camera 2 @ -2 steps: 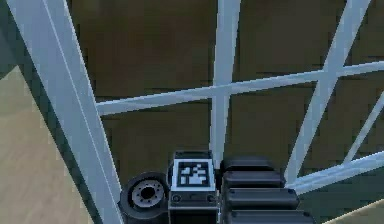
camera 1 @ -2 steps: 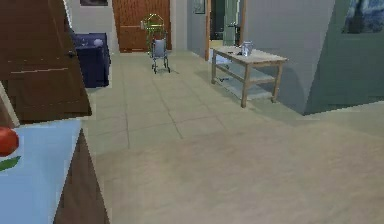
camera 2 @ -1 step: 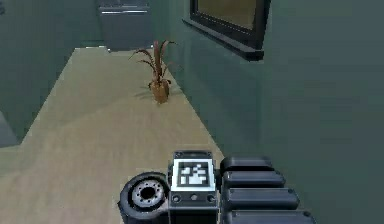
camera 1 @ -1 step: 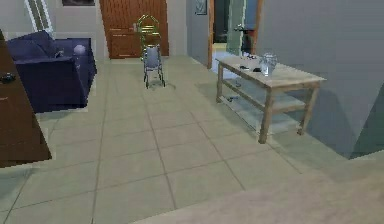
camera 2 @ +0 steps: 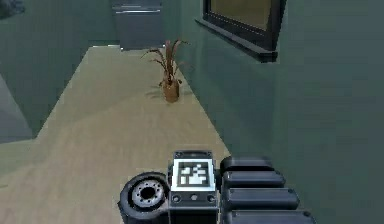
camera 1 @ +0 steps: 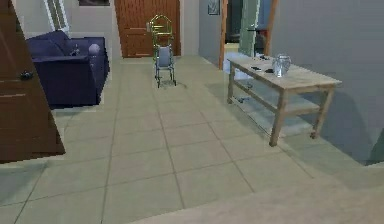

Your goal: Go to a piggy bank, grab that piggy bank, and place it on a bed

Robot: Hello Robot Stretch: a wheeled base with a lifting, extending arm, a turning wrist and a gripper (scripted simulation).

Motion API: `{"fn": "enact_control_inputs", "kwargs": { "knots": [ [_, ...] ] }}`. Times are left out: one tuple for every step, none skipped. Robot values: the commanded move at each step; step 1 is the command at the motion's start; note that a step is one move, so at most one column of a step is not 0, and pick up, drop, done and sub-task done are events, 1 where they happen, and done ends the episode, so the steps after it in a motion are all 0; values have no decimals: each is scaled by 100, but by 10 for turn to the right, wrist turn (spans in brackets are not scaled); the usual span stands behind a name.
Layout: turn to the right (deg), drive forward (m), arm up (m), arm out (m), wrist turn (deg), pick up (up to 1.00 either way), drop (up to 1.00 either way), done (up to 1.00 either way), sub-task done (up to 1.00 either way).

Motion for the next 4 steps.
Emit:
{"fn": "enact_control_inputs", "kwargs": {
  "knots": [
    [0,35,0,0,0,0,0,0,0],
    [-450,0,0,0,0,0,0,0,0],
    [-210,0,0,0,0,0,0,0,0],
    [0,50,0,0,0,0,0,0,0]
  ]
}}
